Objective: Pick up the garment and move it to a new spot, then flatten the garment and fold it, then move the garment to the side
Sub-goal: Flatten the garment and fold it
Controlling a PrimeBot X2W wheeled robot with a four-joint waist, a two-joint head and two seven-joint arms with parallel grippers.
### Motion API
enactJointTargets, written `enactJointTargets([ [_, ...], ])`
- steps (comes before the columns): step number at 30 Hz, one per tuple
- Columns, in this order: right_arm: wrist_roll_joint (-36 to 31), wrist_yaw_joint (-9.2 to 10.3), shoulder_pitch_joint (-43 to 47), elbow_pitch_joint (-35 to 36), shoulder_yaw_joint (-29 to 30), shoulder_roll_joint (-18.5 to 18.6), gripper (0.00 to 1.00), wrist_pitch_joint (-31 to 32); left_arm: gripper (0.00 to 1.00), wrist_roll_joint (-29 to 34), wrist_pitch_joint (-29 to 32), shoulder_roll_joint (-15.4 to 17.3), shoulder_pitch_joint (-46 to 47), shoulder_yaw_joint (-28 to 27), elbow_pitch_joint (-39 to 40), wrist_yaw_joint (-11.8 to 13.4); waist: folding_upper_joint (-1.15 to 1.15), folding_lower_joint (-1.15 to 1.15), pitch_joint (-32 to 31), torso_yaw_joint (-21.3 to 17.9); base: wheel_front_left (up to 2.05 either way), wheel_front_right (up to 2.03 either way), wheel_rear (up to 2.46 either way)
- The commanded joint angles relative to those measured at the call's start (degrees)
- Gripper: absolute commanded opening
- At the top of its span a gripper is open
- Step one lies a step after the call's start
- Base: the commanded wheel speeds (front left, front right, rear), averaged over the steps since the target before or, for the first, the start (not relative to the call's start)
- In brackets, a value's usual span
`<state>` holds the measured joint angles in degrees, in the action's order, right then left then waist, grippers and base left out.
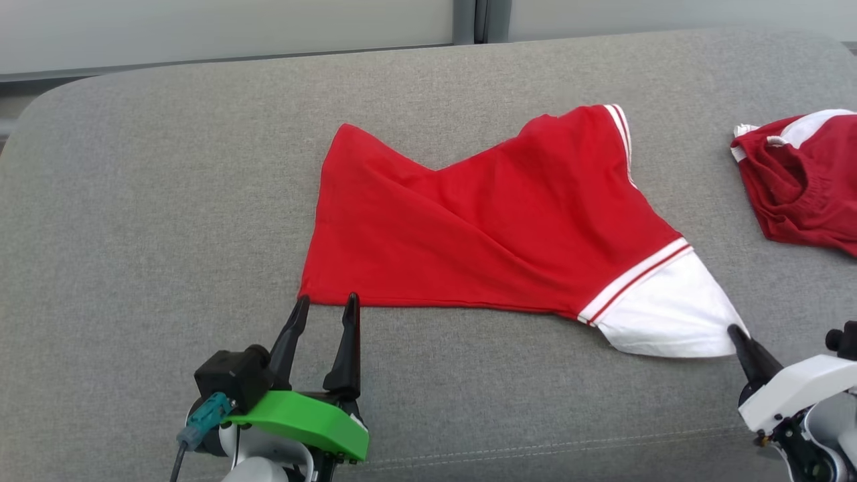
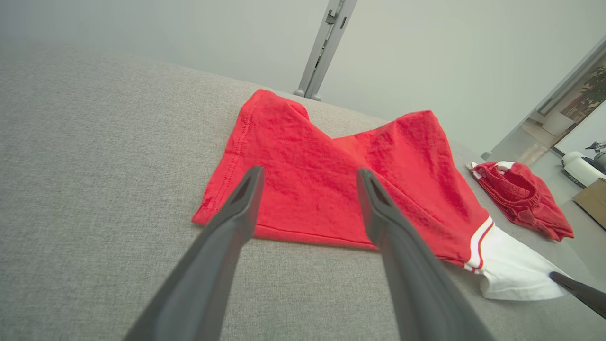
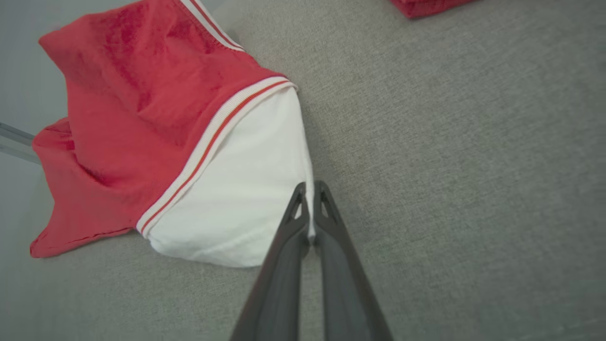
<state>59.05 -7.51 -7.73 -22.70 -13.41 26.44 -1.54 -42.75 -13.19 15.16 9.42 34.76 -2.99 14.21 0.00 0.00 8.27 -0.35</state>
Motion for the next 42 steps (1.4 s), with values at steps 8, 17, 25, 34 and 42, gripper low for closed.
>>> enactJointTargets([
  [8,-6.0,0.04,2.0,-2.0,4.4,-6.6,0.04,0.8,1.00,-1.2,0.3,0.8,-1.6,-0.5,-1.4,0.1,0.00,0.00,-1.2,-0.8,0.00,0.00,0.00],
  [17,-12.9,0.04,3.9,-2.2,7.6,-9.3,1.00,-3.3,1.00,-1.7,-0.1,1.8,-3.6,-1.2,-1.5,0.8,0.00,0.00,-3.6,-1.7,0.00,0.00,0.00],
  [25,-20.0,0.04,3.9,5.0,12.1,-8.8,1.00,-3.9,1.00,-2.1,-0.8,3.7,-6.5,-3.9,1.4,2.5,0.00,0.00,-6.4,-1.6,0.00,0.00,0.00],
  [34,-28.9,0.04,3.4,18.5,15.0,-12.8,1.00,0.0,1.00,-2.3,-0.8,6.1,-9.3,-6.0,4.9,4.0,0.00,0.00,-9.3,-0.3,0.00,0.00,0.00],
  [42,-34.9,0.04,3.5,24.1,14.0,-15.2,1.00,2.9,1.00,-2.5,-0.2,9.0,-11.3,-7.9,8.0,5.5,0.00,0.00,-10.6,1.1,0.00,0.00,0.00],
])
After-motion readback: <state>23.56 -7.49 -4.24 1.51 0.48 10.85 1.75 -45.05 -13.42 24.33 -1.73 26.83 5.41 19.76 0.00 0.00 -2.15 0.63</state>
